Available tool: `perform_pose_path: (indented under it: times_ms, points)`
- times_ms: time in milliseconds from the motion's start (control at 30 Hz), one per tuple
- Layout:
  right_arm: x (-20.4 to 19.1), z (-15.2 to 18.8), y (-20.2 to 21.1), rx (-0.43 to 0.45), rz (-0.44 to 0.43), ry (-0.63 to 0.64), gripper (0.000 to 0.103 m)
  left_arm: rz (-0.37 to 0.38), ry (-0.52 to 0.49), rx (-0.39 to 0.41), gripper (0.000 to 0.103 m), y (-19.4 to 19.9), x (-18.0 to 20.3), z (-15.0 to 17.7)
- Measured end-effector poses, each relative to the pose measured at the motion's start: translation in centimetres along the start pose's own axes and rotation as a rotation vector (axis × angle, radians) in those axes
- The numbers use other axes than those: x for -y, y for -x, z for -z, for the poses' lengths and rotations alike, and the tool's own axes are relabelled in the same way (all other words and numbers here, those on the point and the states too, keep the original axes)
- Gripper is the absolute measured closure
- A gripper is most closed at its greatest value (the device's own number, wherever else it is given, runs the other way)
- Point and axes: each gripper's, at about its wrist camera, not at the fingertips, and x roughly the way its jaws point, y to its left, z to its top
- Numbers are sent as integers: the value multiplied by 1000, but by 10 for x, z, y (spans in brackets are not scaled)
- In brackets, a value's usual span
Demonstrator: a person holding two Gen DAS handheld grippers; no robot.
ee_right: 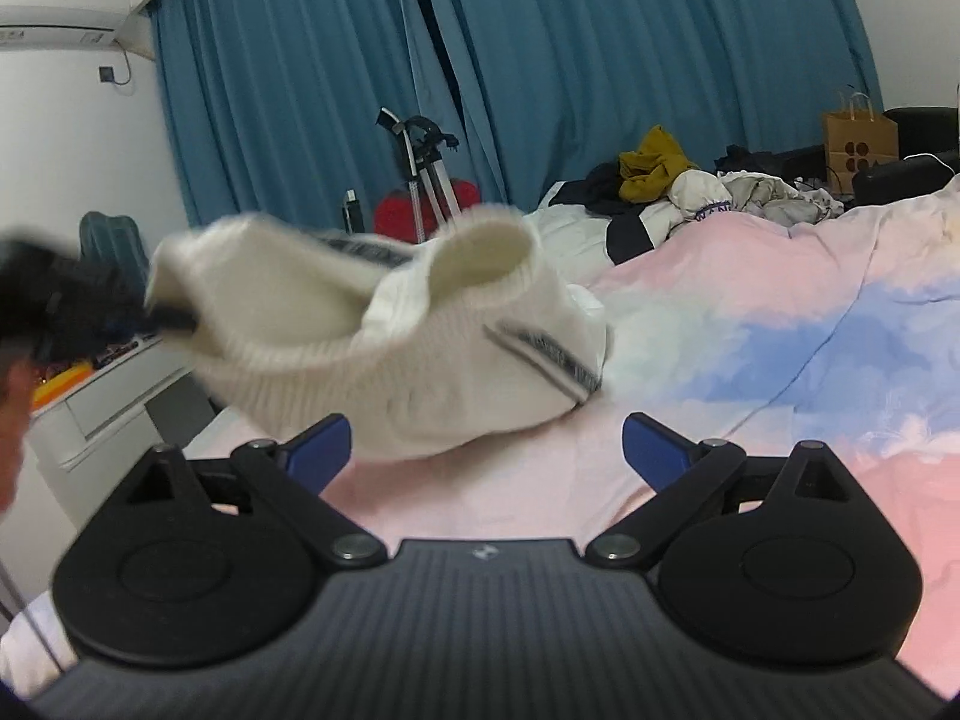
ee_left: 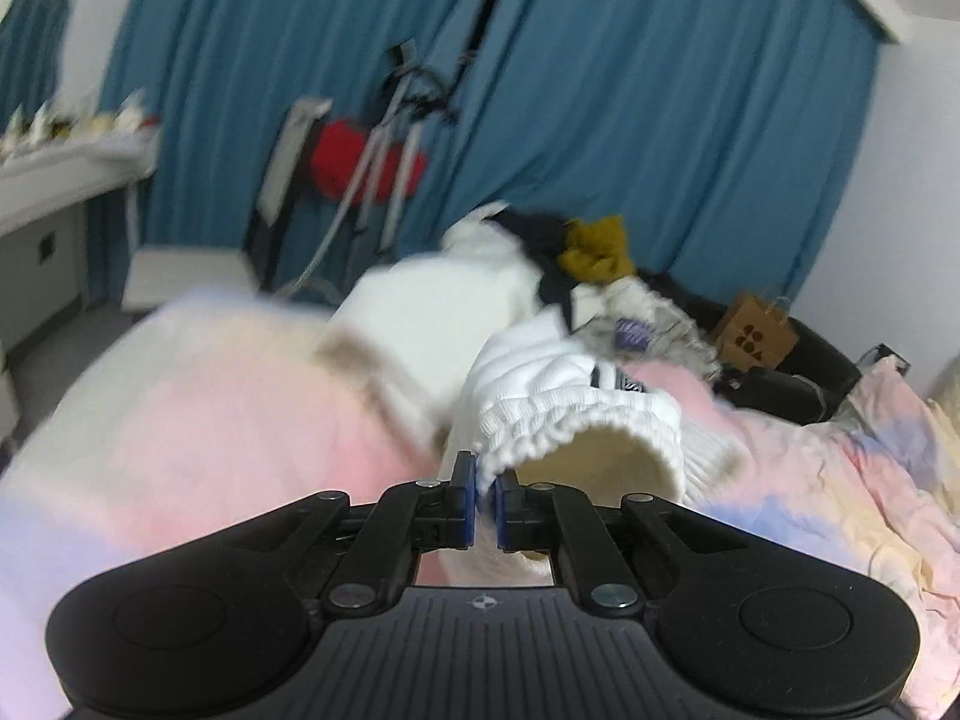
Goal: Fold clothes
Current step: 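Grasp the elastic ankle cuff of the white sweatpants with the left gripper, then grasp the other ankle cuff with the right gripper while the left gripper holds its cuff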
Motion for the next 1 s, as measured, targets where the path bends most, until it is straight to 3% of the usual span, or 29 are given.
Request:
perform_pose_path:
  times_ms: [133,267,467,633,733,1000]
  points:
    - [-5,5,-2,-47,13,13,7,-42,86,-81,97,-6,-55,38]
    - [0,14,-18,-131,59,8,20,-28,235,-161,97,-21,-96,55]
    - [22,30,-38,-296,142,-56,25,29,286,-164,95,-14,-105,51]
    - [29,43,-57,-379,175,-68,28,1,357,-199,96,-28,-110,53]
    - [30,43,-70,-355,182,-78,32,-16,379,-201,96,-32,-114,54]
    - [12,27,-68,-84,167,74,44,-26,420,-201,95,-38,-116,56]
